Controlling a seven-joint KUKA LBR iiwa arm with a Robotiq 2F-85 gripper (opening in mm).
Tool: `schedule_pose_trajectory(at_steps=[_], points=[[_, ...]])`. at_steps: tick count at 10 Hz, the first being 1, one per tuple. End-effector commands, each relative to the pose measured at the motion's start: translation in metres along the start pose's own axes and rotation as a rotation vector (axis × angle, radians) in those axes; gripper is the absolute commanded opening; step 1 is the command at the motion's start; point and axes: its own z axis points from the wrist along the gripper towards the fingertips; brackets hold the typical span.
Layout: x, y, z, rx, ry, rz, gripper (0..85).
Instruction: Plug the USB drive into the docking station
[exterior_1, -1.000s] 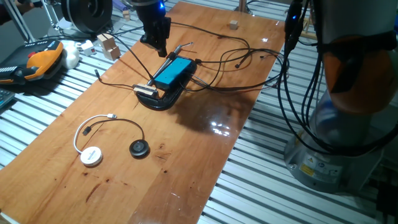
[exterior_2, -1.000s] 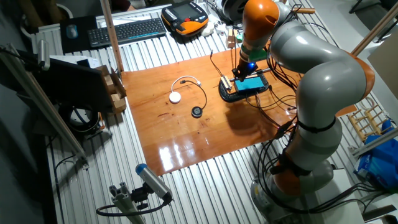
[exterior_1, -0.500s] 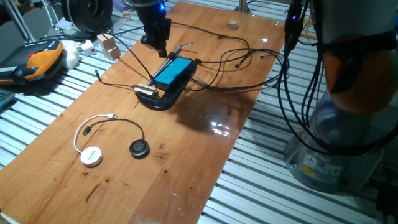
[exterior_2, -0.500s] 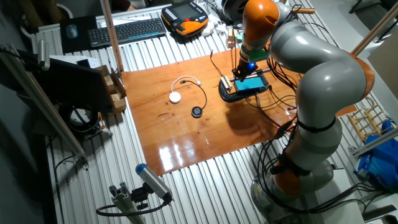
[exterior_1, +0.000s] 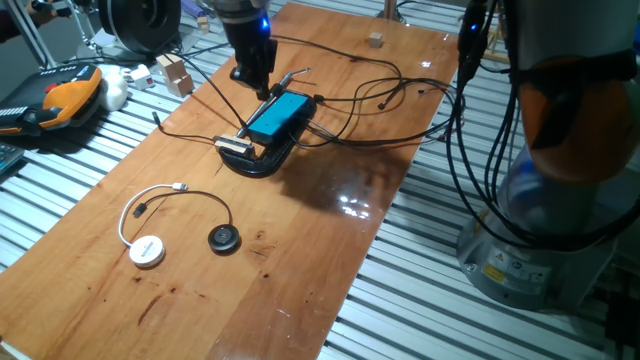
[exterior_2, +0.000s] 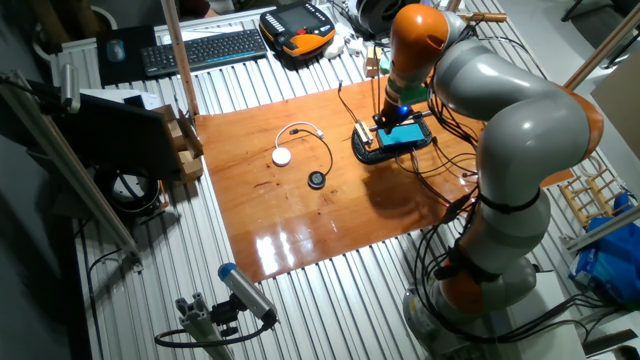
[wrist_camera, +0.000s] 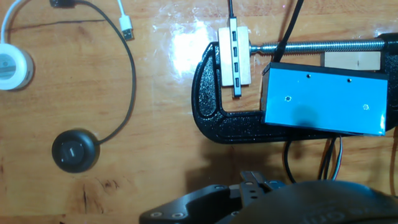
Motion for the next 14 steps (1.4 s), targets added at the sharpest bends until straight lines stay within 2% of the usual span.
schedule_pose_trajectory(at_steps=[1,7,10,12,14], points=[[-0.001,0.0,0.003,0.002,0.0,0.006,0.0],[-0.013,-0.007,0.023,-0.002,-0.001,0.037,0.0],[-0.023,-0.017,0.033,-0.017,0.002,0.043,0.0],[-0.025,-0.017,0.04,-0.006,0.003,0.067,0.0],[-0.026,-0.016,0.044,-0.018,0.007,0.105,0.0]])
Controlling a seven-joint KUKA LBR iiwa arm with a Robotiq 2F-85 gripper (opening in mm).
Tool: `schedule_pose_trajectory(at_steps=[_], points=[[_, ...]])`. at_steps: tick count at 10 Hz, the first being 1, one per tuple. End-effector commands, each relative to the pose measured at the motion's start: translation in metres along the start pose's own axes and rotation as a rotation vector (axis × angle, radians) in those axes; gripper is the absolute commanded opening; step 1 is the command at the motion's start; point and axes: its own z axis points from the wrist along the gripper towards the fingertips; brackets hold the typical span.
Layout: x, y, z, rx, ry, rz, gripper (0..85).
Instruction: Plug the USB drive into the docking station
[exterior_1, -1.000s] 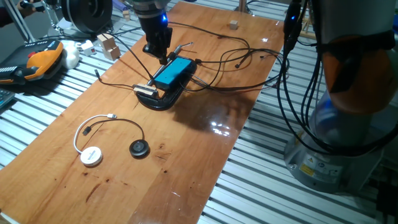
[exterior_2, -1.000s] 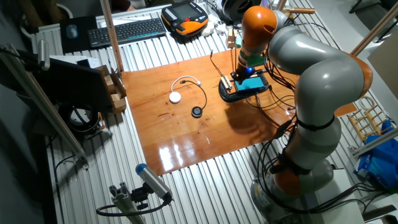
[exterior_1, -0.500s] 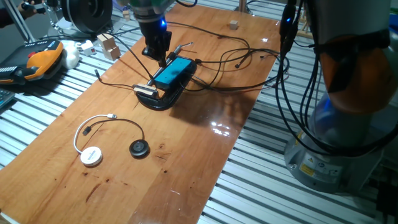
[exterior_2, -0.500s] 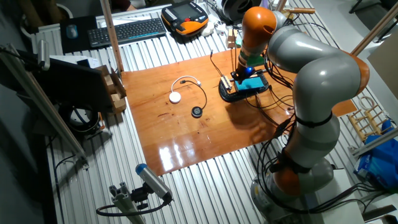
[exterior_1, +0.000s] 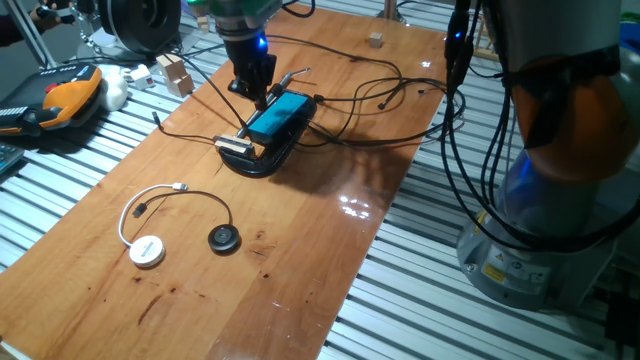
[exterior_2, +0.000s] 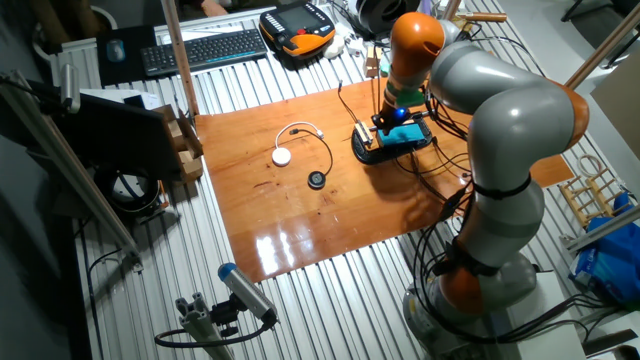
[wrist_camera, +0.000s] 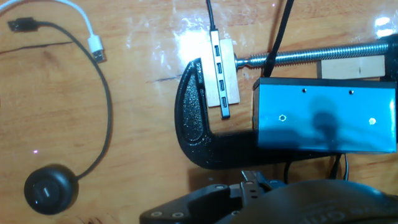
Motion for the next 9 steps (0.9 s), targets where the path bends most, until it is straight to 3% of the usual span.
schedule_pose_trajectory(at_steps=[1,4,9], points=[[-0.001,0.0,0.001,0.009,-0.007,0.015,0.0],[-0.01,-0.004,0.0,0.021,-0.03,0.012,0.0],[-0.019,-0.002,0.006,-0.005,-0.014,0.0,0.0]])
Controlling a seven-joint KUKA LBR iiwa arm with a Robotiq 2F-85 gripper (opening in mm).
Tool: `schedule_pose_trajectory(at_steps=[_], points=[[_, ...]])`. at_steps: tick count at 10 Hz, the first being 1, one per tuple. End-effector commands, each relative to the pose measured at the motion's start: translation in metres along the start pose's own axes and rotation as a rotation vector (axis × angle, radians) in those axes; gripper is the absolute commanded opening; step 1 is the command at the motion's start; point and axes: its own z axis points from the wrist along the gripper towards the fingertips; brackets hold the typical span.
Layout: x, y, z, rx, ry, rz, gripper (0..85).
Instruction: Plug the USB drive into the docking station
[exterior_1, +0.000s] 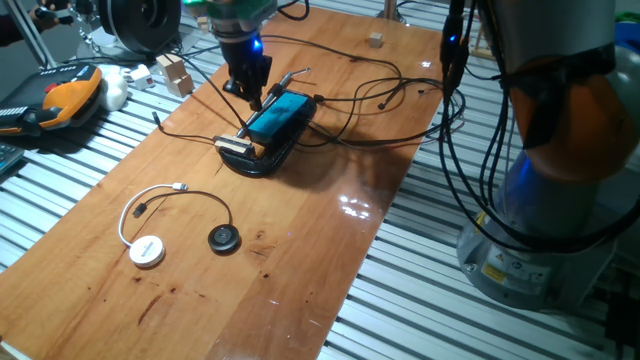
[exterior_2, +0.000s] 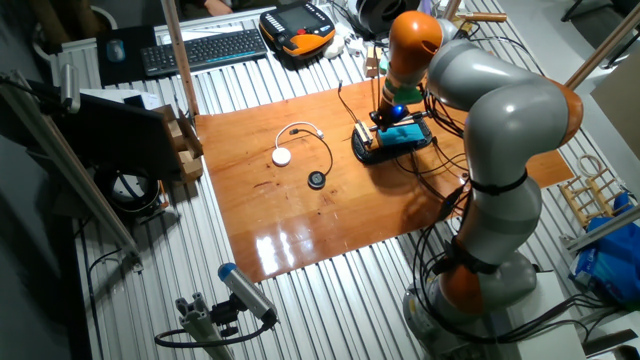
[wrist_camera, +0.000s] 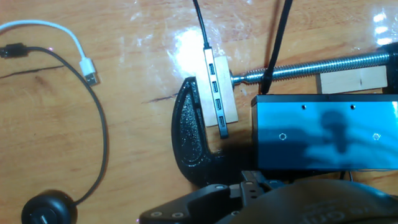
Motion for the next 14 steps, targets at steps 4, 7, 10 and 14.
schedule_pose_trajectory(at_steps=[4,7,10,14], points=[[-0.0001,0.0,0.0,-0.008,0.015,-0.007,0.0],[-0.0001,0.0,0.0,-0.008,0.019,0.013,0.0],[-0.0001,0.0,0.0,-0.025,0.05,-0.007,0.0],[-0.0057,-0.004,-0.0008,-0.01,0.061,-0.025,0.0]])
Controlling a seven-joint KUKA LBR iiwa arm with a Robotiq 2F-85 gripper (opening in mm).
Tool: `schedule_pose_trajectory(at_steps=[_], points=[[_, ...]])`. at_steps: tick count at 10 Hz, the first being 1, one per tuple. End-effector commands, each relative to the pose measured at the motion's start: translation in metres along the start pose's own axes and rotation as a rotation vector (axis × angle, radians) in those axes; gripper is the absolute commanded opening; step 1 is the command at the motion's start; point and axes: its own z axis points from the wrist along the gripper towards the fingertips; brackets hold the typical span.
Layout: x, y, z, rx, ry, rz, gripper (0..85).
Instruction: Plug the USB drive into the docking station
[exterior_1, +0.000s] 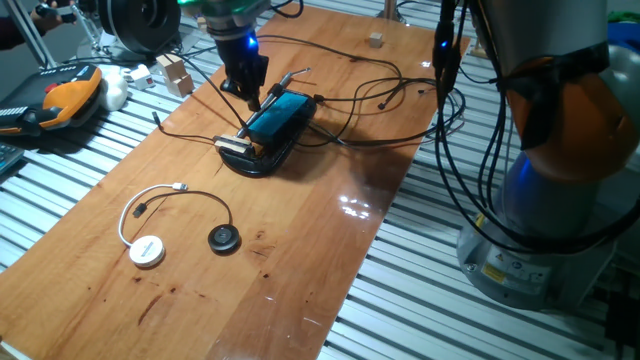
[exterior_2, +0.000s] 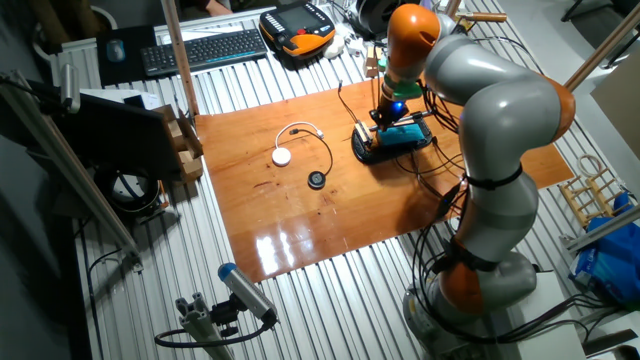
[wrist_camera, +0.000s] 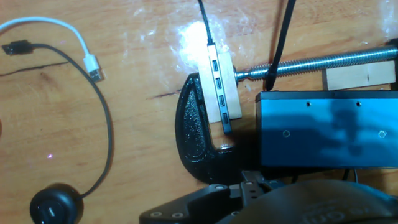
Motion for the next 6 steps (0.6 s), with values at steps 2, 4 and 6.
schedule_pose_trajectory(at_steps=[2,4,6], points=[[-0.008,-0.003,0.002,0.005,-0.015,0.002,0.0],[-0.022,-0.012,0.002,-0.011,-0.014,-0.015,0.0],[-0.034,-0.016,0.005,-0.007,-0.021,-0.018,0.0]])
